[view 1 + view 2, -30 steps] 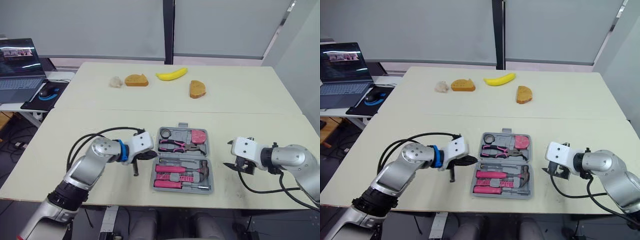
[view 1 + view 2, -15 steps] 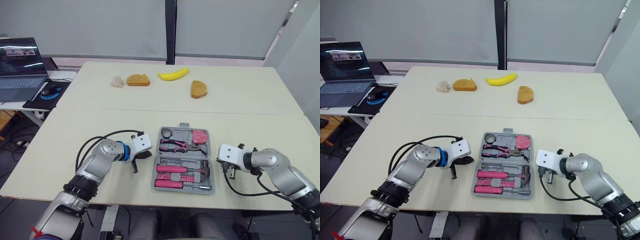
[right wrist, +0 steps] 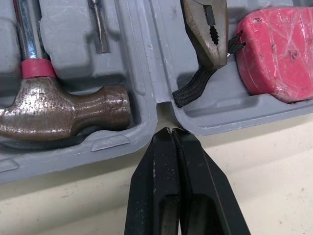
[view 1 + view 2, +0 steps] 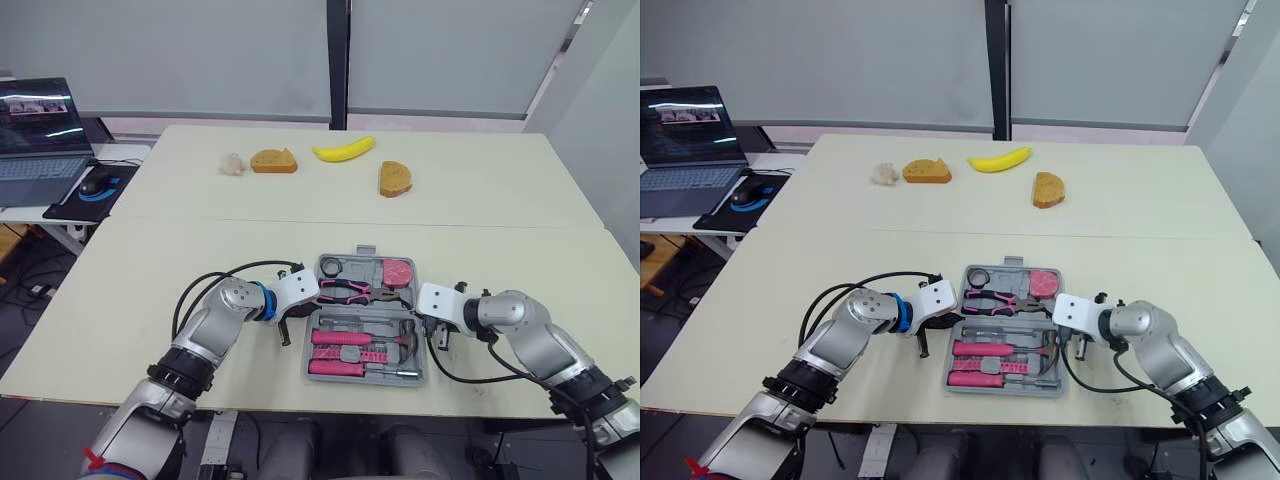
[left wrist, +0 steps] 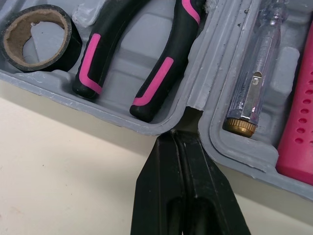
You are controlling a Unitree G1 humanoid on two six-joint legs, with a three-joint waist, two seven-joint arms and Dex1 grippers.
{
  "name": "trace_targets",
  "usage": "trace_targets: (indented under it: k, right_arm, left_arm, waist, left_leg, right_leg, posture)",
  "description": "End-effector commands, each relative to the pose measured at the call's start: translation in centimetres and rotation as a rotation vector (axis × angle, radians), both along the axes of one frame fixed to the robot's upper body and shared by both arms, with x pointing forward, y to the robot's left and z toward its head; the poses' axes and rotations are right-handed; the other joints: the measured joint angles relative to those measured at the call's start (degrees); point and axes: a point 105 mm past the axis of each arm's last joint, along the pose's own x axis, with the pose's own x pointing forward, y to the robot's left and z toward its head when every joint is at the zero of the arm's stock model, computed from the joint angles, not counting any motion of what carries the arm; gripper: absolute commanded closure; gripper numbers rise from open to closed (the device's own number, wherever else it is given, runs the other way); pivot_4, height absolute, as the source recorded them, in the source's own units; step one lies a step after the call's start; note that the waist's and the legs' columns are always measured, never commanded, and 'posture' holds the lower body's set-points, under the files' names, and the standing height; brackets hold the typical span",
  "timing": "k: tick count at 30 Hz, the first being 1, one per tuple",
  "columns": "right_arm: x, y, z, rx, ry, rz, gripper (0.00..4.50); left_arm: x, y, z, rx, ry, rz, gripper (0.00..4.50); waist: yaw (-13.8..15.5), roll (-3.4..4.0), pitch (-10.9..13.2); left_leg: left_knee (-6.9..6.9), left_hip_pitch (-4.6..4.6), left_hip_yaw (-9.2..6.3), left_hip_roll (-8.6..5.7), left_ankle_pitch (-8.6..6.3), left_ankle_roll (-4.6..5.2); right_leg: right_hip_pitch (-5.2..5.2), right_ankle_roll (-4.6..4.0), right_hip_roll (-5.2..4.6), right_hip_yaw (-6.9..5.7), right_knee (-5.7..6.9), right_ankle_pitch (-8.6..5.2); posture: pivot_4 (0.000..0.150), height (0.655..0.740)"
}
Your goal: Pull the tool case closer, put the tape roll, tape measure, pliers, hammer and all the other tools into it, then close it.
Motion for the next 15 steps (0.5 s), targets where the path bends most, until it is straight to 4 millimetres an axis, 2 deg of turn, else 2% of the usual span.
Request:
trace_targets:
  k: [1, 8, 15]
  right_arm:
    - [-1.2, 2.3, 0.7, 0.046, 0.001, 0.097, 4.49]
    - [-2.2, 1.8, 0.8, 0.042, 0.004, 0.081, 4.49]
    - [-3.4, 2.1, 0.5, 0.050, 0.031, 0.071, 4.49]
  left_arm:
    - [-1.6, -2.6, 0.0, -0.039, 0.009, -0.099, 4.50]
    - [-3.9, -2.7, -0.6, -0.037, 0.045, -0.124, 4.50]
    - [-4.8, -2.3, -1.2, -0.022, 0.067, -0.110, 4.50]
  waist:
    - [-0.02, 0.00, 0.00]
    - [0.01, 0.02, -0.02]
    - [0.08, 0.09, -0.07]
  left_leg:
    - [0.00, 0.00, 0.00, 0.00, 0.00, 0.00]
    - [0.00, -0.01, 0.03, -0.04, -0.01, 0.00]
    - [-0.02, 0.00, 0.01, -0.02, -0.01, 0.01]
  right_leg:
    - [0.00, 0.00, 0.00, 0.00, 0.00, 0.00]
    - [0.01, 0.00, -0.02, 0.06, -0.09, 0.00]
    - [0.01, 0.00, -0.02, 0.04, -0.08, 0.00]
  posture:
    - [0.150, 0.7400]
    - [0.150, 0.7400]
    - [0.150, 0.7400]
